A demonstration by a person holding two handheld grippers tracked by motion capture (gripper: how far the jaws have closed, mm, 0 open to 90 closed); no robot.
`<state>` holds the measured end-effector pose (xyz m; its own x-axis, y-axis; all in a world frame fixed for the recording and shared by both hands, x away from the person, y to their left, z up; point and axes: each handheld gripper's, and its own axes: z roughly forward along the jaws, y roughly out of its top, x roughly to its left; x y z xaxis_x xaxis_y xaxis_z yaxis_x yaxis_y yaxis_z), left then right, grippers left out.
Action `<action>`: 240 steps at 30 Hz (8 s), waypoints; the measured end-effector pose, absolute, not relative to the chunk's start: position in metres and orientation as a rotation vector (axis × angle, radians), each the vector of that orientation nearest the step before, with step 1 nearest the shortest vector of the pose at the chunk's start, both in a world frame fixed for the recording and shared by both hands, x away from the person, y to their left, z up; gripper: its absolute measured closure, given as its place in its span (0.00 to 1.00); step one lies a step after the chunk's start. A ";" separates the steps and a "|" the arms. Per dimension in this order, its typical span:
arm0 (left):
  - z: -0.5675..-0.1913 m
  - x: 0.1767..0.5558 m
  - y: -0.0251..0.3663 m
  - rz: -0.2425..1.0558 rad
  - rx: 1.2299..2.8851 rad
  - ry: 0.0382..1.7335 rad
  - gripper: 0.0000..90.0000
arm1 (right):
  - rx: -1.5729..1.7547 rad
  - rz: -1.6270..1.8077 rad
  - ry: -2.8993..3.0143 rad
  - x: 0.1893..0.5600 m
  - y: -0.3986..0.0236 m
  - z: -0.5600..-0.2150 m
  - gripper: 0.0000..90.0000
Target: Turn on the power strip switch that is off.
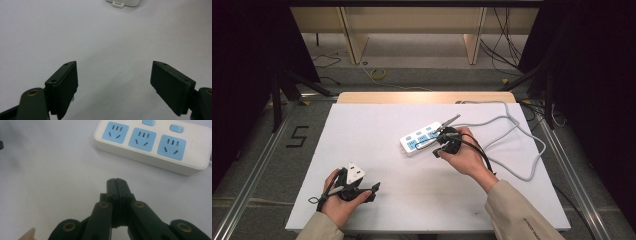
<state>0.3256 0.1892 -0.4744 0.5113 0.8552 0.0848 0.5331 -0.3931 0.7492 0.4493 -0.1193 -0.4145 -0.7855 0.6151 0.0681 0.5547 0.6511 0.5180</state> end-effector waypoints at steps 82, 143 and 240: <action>-0.474 0.325 0.188 0.627 2.087 1.119 0.24 | 0.991 0.676 2.809 0.506 -0.056 -0.405 1.00; -0.473 0.324 0.188 0.626 2.079 1.116 0.24 | 1.058 0.645 2.778 0.542 -0.020 -0.414 1.00; -0.474 0.324 0.189 0.626 2.083 1.116 0.24 | 1.088 0.561 2.768 0.546 -0.003 -0.435 1.00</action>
